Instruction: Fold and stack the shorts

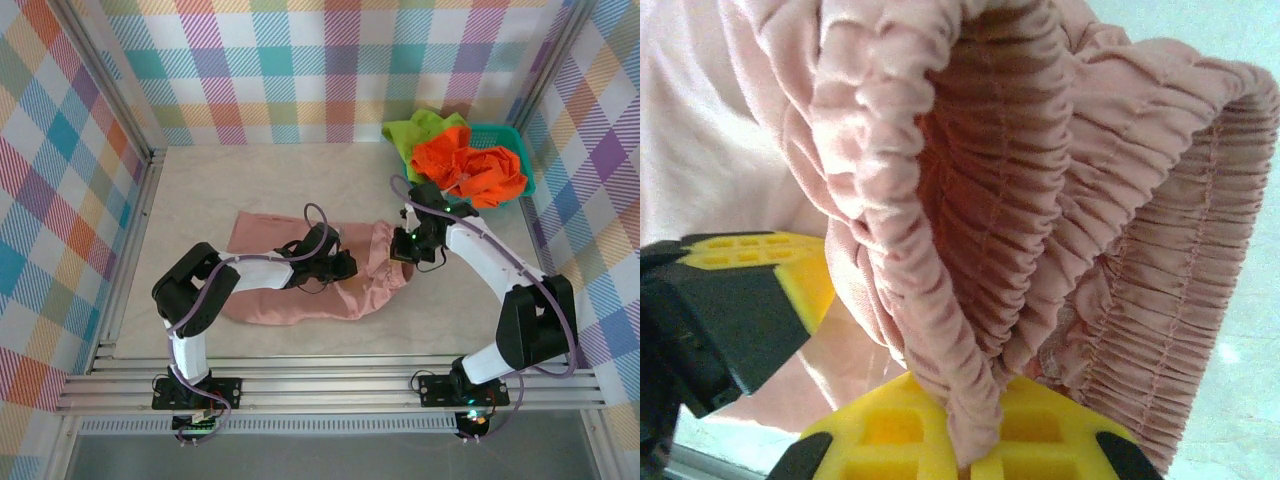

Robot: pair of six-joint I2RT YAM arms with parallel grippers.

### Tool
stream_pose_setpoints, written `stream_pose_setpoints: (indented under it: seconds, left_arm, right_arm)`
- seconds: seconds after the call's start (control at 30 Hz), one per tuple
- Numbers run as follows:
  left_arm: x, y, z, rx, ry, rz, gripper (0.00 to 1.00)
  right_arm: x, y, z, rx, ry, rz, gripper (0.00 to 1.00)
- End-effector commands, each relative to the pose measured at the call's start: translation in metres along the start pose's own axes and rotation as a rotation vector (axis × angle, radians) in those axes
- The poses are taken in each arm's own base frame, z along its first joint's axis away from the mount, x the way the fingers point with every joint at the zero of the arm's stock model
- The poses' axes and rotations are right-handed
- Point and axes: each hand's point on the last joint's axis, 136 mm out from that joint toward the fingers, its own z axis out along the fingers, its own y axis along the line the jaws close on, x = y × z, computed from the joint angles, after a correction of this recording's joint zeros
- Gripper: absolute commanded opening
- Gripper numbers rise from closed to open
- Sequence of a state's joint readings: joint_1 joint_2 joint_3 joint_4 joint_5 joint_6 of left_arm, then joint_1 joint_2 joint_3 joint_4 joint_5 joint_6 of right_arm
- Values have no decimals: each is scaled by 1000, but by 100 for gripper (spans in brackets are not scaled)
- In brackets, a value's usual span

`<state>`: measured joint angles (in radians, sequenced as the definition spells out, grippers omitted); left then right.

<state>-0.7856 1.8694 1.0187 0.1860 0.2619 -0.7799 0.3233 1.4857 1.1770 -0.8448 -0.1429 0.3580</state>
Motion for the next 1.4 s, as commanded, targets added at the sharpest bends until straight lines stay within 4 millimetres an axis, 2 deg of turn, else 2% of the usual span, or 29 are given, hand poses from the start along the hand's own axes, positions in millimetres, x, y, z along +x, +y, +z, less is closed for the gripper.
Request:
stream_pose_setpoints:
  seconds: [0.0,0.17,0.33,0.53,0.67,0.8,1.07,1.37]
  left_arm:
    - [-22,-17,-32,-4,-86,51,14]
    - [-38,-11,-70,-31,-153,64,30]
    - [-38,3,-98,-81,-196,78,55]
    - [-27,25,-109,-138,-189,75,56]
    - [-17,38,-103,-155,-164,55,53]
    - [-5,45,-90,-135,-133,12,43]
    - [17,44,-58,-117,-71,0,28]
    - [30,50,-33,-128,-24,-19,10]
  right_arm:
    - [1,-26,-25,191,18,-107,0]
    - [2,-52,-51,363,48,-205,0]
    - [-8,-69,-85,511,31,-280,0]
    - [-27,-82,-125,681,19,-351,0]
    - [-43,-77,-146,720,-1,-347,0]
    - [-56,-62,-158,716,-20,-333,0]
    - [-63,-25,-148,733,-14,-393,0]
    - [-56,10,-124,724,10,-434,0]
